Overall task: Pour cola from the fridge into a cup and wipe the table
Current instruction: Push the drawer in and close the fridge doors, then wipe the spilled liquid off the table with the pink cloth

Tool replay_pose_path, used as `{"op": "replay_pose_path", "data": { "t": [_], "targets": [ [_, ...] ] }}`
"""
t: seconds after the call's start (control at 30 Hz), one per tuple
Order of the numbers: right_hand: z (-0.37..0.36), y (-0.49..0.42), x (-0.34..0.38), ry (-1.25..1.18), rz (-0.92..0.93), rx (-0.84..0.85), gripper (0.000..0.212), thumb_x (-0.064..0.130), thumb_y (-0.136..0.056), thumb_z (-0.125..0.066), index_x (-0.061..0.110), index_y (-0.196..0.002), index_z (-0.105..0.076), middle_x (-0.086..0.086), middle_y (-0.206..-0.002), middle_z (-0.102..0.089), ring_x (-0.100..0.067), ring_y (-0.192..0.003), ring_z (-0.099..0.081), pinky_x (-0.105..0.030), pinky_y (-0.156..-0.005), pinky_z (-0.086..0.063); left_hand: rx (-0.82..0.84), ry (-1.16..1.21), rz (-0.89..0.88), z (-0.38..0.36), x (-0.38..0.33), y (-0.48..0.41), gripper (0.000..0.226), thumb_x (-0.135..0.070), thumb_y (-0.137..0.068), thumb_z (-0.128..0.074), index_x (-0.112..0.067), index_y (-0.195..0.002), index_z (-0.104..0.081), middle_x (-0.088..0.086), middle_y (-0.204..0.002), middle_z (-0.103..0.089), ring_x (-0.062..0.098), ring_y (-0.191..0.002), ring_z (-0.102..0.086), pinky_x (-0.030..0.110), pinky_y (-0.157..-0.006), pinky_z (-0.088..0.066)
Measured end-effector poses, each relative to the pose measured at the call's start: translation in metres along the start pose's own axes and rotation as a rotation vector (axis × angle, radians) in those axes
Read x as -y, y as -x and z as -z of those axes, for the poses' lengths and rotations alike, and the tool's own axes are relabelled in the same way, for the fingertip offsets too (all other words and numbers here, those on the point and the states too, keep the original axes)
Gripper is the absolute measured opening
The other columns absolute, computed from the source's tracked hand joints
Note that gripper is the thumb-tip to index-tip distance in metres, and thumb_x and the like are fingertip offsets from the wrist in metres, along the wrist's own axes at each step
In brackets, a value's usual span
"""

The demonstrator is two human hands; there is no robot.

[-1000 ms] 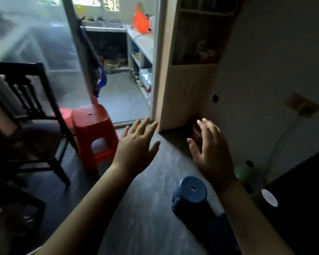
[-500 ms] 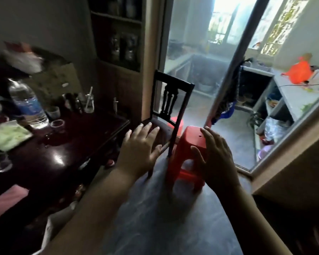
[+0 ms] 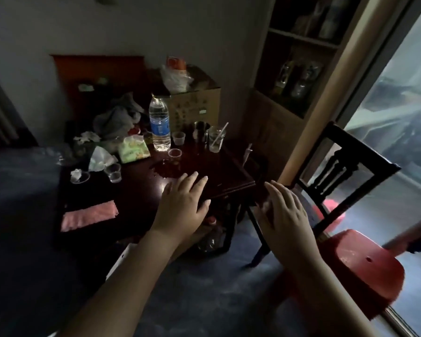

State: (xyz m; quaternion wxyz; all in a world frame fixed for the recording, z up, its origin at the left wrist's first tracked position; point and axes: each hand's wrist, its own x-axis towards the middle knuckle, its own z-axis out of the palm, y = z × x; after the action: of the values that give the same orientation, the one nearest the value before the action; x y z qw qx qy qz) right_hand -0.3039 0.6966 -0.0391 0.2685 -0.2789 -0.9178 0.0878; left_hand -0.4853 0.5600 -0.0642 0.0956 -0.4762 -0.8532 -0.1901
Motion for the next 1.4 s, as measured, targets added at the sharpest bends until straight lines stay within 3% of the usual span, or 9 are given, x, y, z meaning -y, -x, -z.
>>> {"op": "replay_pose_path", "data": {
  "t": [0.07,0.23,0.37,0.6,0.83,0.97,1.07,1.4],
  "targets": [
    [-0.009,-0.014,-0.013,-0.022,0.040,0.032,0.054,0.035,-0.090,-0.058,0.008,-0.136,-0.047,-0.009,-0.141,-0.049,-0.027,-0.132,-0.043,-0.042,-0.108,-0.037,-0.025,-0.019,0.068,-0.007,-0.001,-0.006,0.056,-0.038,-0.092,-0.053,-0.017,-0.142,-0.042,0.009,-0.147,-0.041,0.029,-0.137,-0.035,0.047,-0.110,-0.028],
    [-0.043,-0.043,-0.031,-0.065,0.158,0.138,0.057,0.042,-0.091,-0.045,0.006,-0.136,-0.046,-0.011,-0.140,-0.048,-0.027,-0.132,-0.043,-0.043,-0.108,-0.038,-0.017,-0.067,0.218,-0.025,0.005,-0.010,0.060,-0.045,-0.087,-0.036,-0.016,-0.139,-0.047,0.007,-0.143,-0.047,0.027,-0.133,-0.041,0.047,-0.102,-0.038],
    [-0.072,-0.063,-0.026,-0.127,0.226,0.193,0.052,0.032,-0.091,-0.057,0.005,-0.135,-0.047,-0.012,-0.139,-0.049,-0.029,-0.130,-0.045,-0.043,-0.107,-0.039,-0.022,-0.107,0.296,-0.032,0.021,-0.012,0.057,-0.039,-0.084,-0.048,-0.013,-0.134,-0.052,0.010,-0.136,-0.054,0.030,-0.126,-0.049,0.049,-0.095,-0.044],
    [-0.136,-0.111,-0.011,-0.142,0.292,0.330,0.055,0.030,-0.090,-0.061,0.006,-0.137,-0.046,-0.011,-0.142,-0.047,-0.029,-0.133,-0.041,-0.039,-0.109,-0.032,0.023,-0.133,0.399,-0.061,0.074,-0.039,0.056,-0.036,-0.090,-0.054,-0.016,-0.141,-0.043,0.010,-0.145,-0.044,0.029,-0.134,-0.039,0.049,-0.104,-0.035],
    [-0.206,-0.176,0.001,-0.064,0.407,0.411,0.060,0.044,-0.088,-0.040,0.005,-0.132,-0.052,-0.011,-0.136,-0.053,-0.029,-0.128,-0.049,-0.037,-0.105,-0.034,0.053,-0.111,0.457,-0.103,0.151,-0.093,0.056,-0.035,-0.089,-0.055,-0.014,-0.140,-0.044,0.012,-0.142,-0.047,0.029,-0.131,-0.043,0.048,-0.101,-0.038],
    [-0.256,-0.202,0.005,-0.036,0.406,0.575,0.057,0.037,-0.094,-0.051,0.010,-0.142,-0.039,-0.007,-0.148,-0.039,-0.023,-0.138,-0.034,-0.034,-0.113,-0.024,0.113,-0.060,0.452,-0.131,0.185,-0.120,0.056,-0.035,-0.090,-0.054,-0.012,-0.140,-0.044,0.010,-0.142,-0.046,0.027,-0.130,-0.042,0.046,-0.099,-0.038],
    [-0.292,-0.214,0.008,-0.003,0.399,0.701,0.059,0.038,-0.095,-0.048,0.012,-0.146,-0.031,-0.005,-0.153,-0.031,-0.020,-0.142,-0.025,-0.031,-0.116,-0.019,0.200,-0.040,0.453,-0.156,0.205,-0.131,0.057,-0.036,-0.092,-0.051,-0.014,-0.143,-0.039,0.008,-0.142,-0.045,0.025,-0.130,-0.040,0.044,-0.099,-0.038],
    [-0.370,-0.236,0.008,0.040,0.341,0.909,0.059,0.035,-0.095,-0.048,0.012,-0.146,-0.029,-0.008,-0.152,-0.028,-0.024,-0.141,-0.026,-0.037,-0.111,-0.030,0.442,0.008,0.555,-0.222,0.235,-0.140,0.060,-0.042,-0.095,-0.045,-0.018,-0.147,-0.028,0.009,-0.154,-0.025,0.025,-0.141,-0.023,0.045,-0.106,-0.034]
  ]
}}
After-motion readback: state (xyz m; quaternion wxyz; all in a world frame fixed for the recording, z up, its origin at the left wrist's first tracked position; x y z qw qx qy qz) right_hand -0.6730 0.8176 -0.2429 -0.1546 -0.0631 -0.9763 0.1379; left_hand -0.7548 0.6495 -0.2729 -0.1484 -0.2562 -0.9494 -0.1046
